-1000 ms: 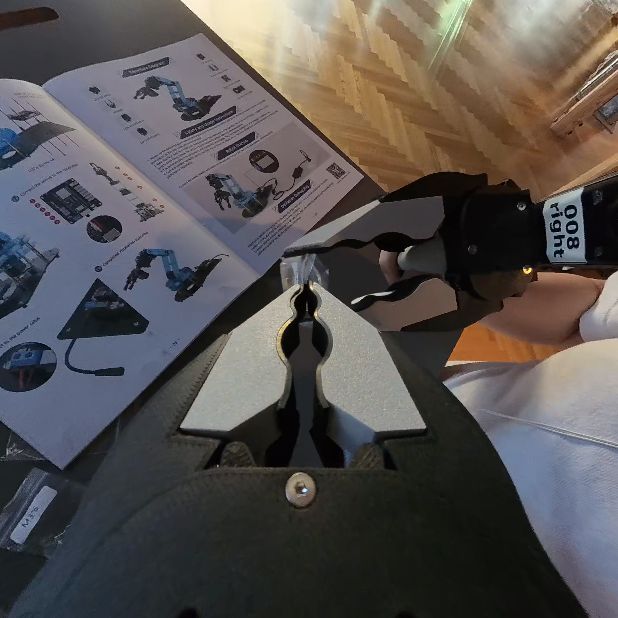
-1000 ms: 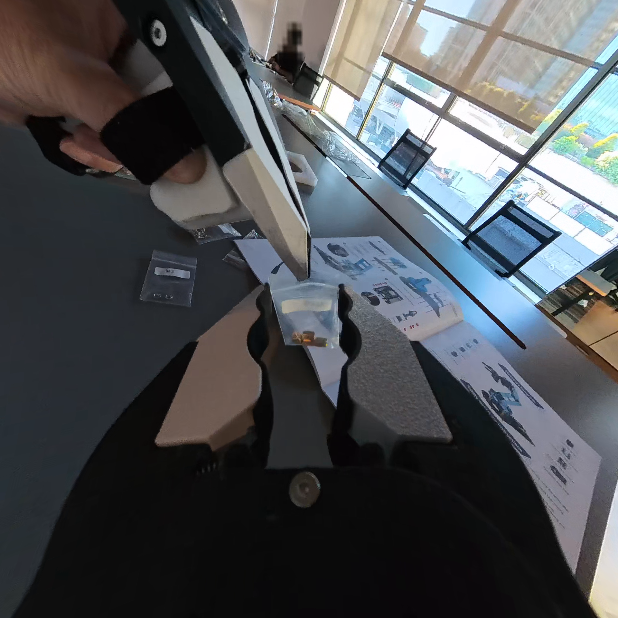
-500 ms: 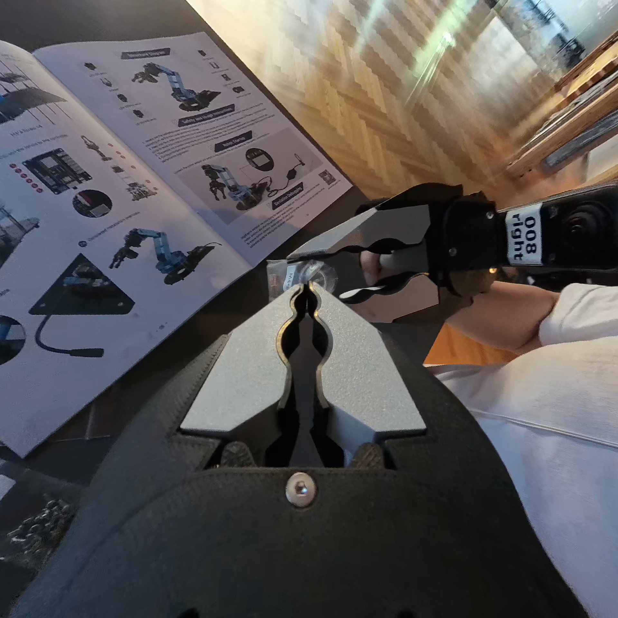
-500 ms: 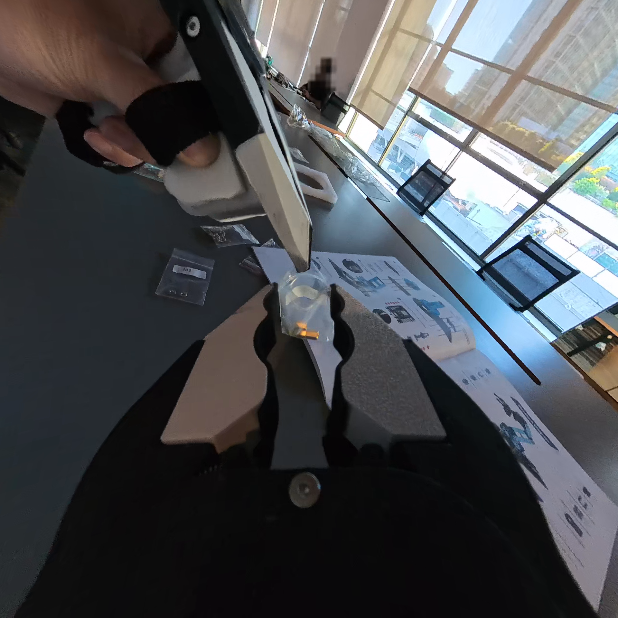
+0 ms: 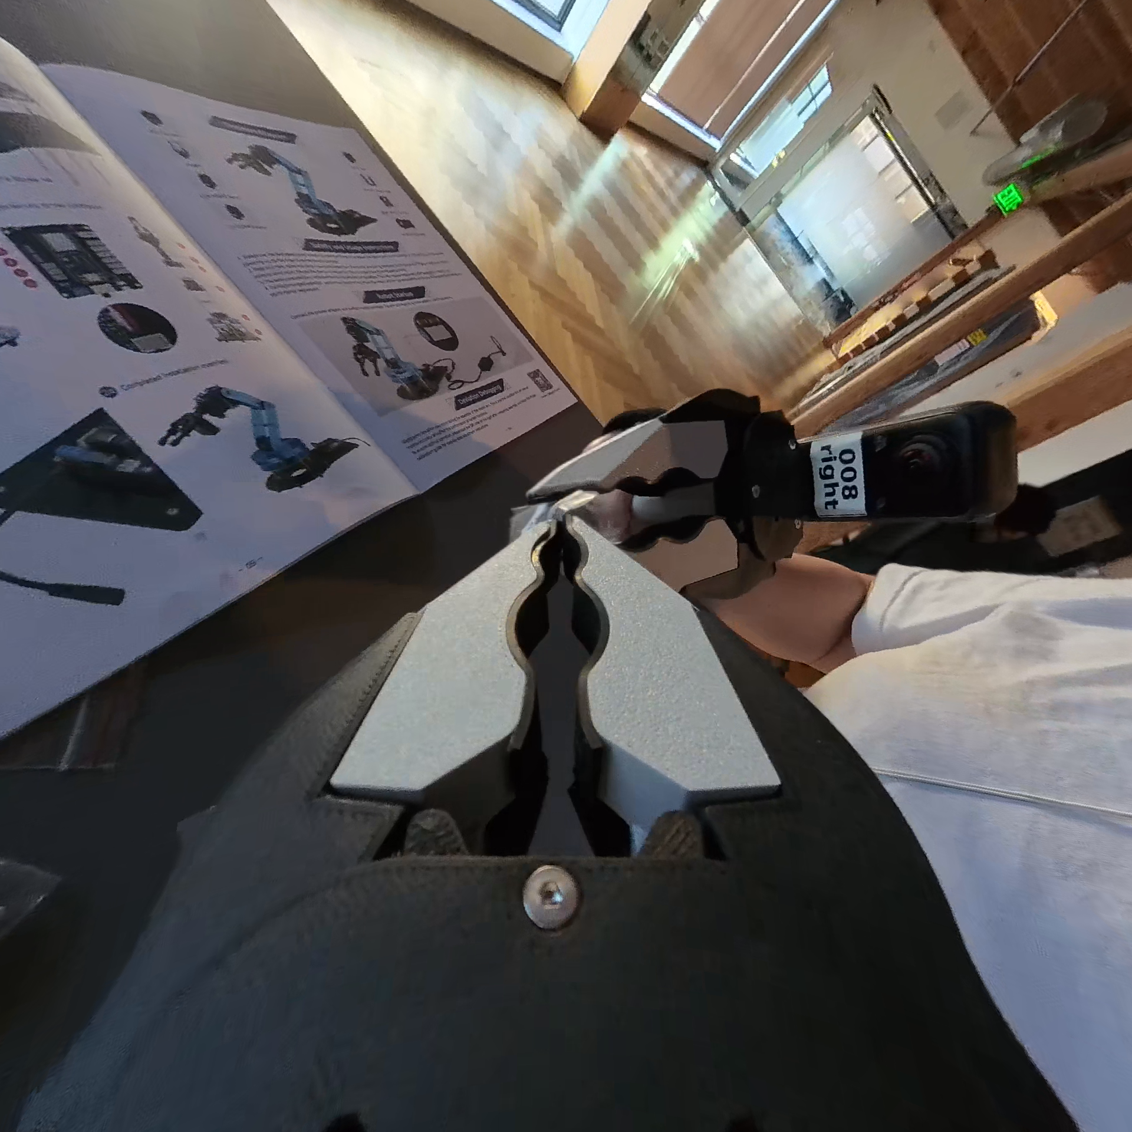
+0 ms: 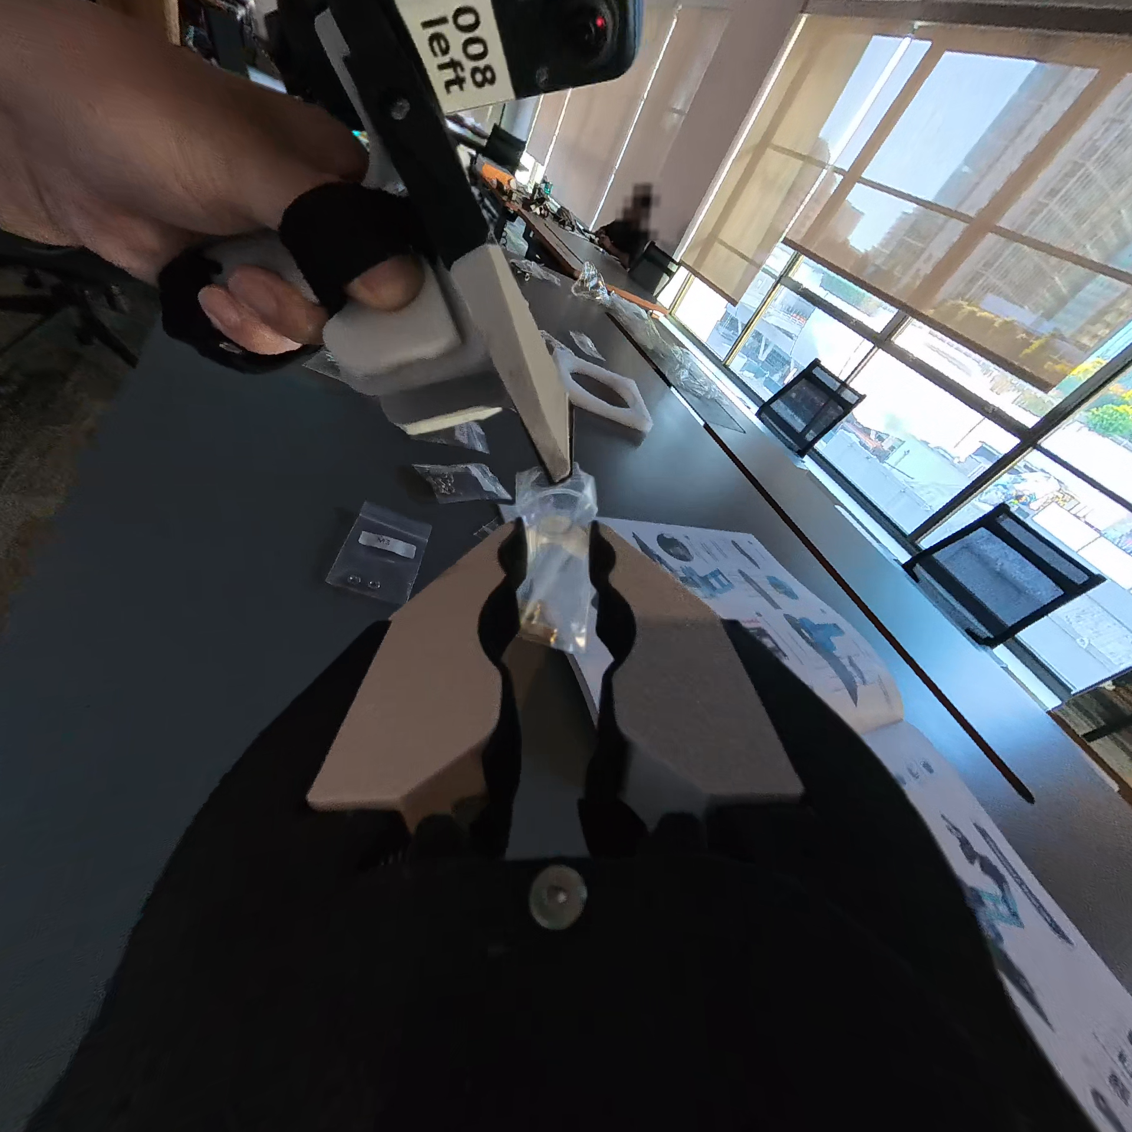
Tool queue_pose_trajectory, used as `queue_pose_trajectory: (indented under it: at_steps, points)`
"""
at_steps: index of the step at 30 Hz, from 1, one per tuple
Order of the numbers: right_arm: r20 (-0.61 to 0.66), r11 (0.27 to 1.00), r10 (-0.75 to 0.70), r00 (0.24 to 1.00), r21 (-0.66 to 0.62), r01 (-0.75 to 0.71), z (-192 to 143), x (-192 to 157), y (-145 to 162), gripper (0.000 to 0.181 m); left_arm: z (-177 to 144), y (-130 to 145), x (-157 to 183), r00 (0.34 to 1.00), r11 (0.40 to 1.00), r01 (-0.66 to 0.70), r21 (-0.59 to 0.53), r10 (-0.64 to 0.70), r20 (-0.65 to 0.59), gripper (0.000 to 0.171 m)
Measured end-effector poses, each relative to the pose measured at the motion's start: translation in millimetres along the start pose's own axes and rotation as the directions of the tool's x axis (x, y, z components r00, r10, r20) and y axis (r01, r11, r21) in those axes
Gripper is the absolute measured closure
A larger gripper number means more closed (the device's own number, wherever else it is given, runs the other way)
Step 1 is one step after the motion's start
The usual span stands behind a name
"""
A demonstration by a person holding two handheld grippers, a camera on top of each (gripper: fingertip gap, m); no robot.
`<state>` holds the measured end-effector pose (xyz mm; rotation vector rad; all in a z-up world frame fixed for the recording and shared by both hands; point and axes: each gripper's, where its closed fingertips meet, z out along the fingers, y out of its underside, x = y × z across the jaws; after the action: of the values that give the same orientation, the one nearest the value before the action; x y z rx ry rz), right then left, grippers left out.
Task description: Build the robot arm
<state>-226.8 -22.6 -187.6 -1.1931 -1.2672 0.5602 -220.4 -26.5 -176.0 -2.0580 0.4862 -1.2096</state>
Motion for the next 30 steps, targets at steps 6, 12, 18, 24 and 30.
queue_pose_trajectory:
  at_steps: [6, 12, 18, 24, 30]
  points:
    - [0.094, 0.997, -0.029, 0.995, -0.066, 0.036, 21.2, -11.9, 3.4, 0.166, -18.1, 6.6, -17.5, 0.997, 0.999, 0.007, 0.042, -0.01, 0.074, 0.171]
    - [0.214, 0.965, -0.006, 0.977, -0.255, 0.061, 37.1, -31.7, 30.9, 0.167, -32.0, 22.0, -40.1, 0.991, 0.995, 0.05, 0.086, -0.06, 0.116, 0.158]
    - [0.269, 0.962, 0.054, 0.962, -0.271, 0.022, 47.7, -45.2, 34.9, 0.167, -50.5, 19.0, -25.7, 0.984, 0.982, -0.108, 0.156, 0.084, 0.157, 0.155]
    - [0.299, 0.967, 0.049, 0.953, -0.253, 0.03, 64.8, -47.1, 18.5, 0.168, -79.1, 14.3, -21.5, 0.964, 0.959, -0.181, 0.217, 0.13, 0.23, 0.154]
    - [0.268, 0.967, 0.048, 0.962, -0.252, 0.022, 93.9, -41.2, 7.8, 0.168, -144.0, 34.9, -36.8, 0.954, 0.96, -0.149, 0.237, 0.077, 0.29, 0.152]
